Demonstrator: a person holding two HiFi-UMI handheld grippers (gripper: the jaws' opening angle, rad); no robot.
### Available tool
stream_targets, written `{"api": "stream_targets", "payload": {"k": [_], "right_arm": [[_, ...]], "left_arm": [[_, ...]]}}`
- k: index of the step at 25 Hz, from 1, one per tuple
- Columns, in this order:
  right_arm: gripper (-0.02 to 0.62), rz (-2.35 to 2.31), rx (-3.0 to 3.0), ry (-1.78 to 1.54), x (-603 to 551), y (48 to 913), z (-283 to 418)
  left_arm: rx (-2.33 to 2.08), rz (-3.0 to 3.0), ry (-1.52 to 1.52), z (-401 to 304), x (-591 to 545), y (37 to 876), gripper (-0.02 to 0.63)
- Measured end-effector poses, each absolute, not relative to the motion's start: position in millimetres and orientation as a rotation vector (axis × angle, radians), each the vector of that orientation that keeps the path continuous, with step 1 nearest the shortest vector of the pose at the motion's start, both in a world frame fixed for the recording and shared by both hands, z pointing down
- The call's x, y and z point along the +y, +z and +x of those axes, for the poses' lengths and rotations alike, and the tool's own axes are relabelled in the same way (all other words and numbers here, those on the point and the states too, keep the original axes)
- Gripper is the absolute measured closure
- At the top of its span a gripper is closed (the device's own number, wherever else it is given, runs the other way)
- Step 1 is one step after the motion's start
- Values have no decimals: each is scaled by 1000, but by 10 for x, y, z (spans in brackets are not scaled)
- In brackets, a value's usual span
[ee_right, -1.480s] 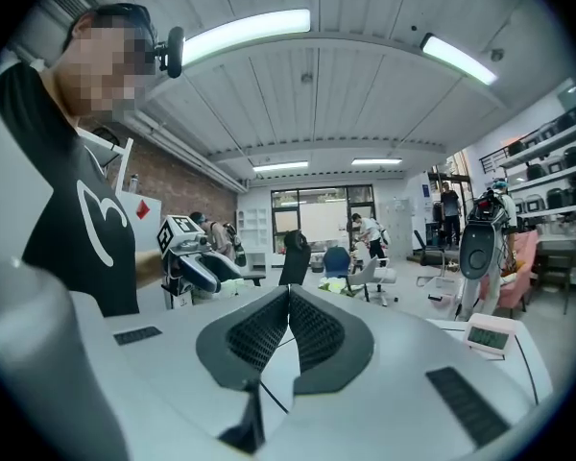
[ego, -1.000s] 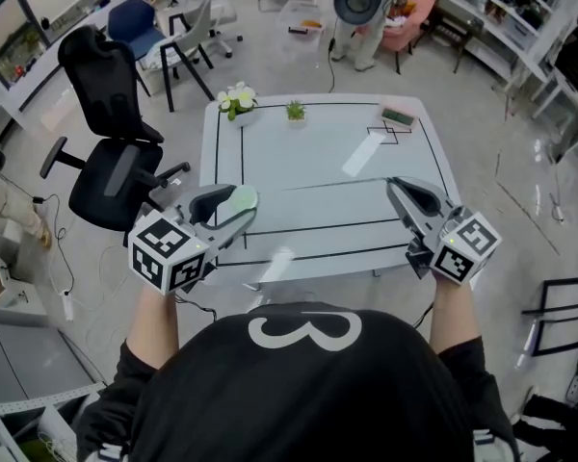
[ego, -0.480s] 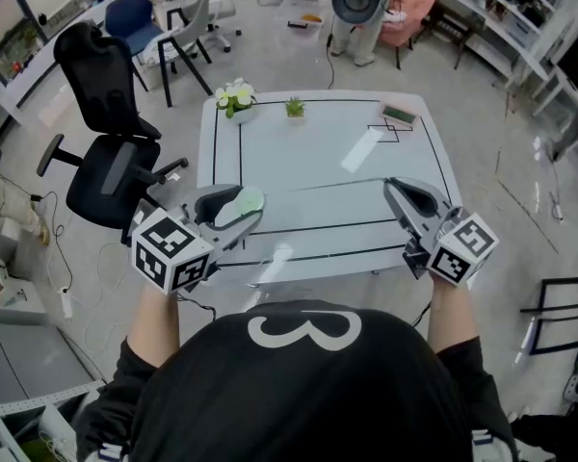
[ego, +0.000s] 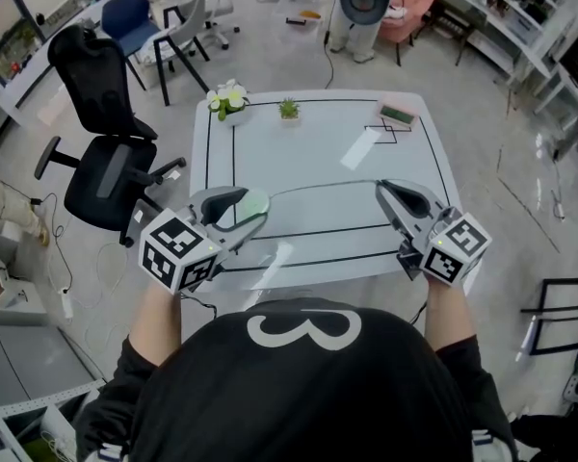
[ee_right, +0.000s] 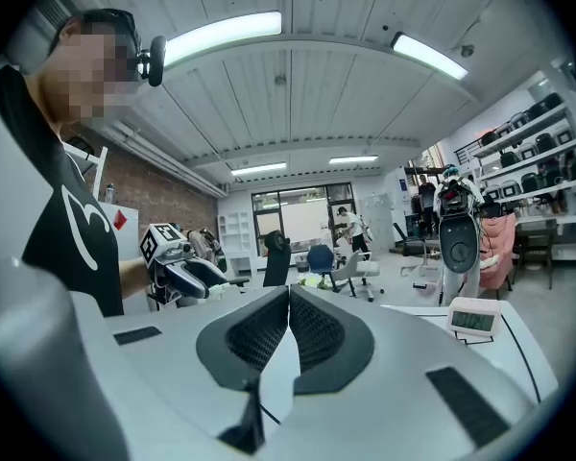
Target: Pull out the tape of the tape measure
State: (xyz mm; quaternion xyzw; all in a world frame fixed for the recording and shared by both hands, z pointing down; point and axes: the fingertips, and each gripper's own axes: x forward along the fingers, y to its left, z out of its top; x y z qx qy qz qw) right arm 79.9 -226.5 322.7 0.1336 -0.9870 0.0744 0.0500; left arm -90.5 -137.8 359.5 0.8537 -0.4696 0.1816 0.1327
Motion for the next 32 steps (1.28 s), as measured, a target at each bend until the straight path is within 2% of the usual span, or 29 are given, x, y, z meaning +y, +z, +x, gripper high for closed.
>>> {"api": "stream_targets", "payload": {"k": [10,32], "right_arm": [[578,446,-2895,151,-2625,3587,813],[578,573,-2533,199,-3251,5224,1050]], "left_arm": [[-1422,2415,740,-869,-1732,3910,393],[-1372,2242,876,-599,-2372,5398,393]]}}
